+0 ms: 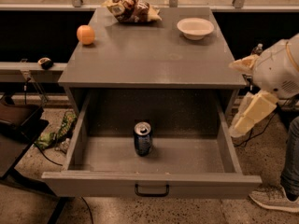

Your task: Pick pepsi can from top drawer and place on counter

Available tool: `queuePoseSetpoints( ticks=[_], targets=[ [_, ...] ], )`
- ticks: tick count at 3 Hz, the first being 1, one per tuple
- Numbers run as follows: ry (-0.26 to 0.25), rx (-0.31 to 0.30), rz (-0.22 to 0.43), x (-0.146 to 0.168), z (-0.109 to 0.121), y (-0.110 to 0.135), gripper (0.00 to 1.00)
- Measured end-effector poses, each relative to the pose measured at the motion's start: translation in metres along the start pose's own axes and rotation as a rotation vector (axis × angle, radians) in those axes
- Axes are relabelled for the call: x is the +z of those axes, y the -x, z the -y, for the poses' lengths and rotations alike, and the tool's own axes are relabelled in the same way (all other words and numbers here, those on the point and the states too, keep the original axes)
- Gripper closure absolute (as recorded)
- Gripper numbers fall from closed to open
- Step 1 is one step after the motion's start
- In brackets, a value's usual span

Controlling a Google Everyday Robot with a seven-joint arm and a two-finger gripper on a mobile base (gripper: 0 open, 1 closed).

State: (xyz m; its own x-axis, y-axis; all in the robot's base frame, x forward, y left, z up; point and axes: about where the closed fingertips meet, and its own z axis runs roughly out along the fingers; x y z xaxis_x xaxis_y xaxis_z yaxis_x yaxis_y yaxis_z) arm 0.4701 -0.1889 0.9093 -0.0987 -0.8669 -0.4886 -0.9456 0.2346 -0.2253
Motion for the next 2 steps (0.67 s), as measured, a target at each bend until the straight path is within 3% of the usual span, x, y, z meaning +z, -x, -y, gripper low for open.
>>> queuePoseSetpoints(
  ticks=[1, 2],
  targets=[
    [-0.015, -0.024, 0.372, 0.074, 0.021, 0.019, 0.0],
    [-0.005, -0.037, 0.672, 0.11, 0.032, 0.061, 0.0]
  ],
)
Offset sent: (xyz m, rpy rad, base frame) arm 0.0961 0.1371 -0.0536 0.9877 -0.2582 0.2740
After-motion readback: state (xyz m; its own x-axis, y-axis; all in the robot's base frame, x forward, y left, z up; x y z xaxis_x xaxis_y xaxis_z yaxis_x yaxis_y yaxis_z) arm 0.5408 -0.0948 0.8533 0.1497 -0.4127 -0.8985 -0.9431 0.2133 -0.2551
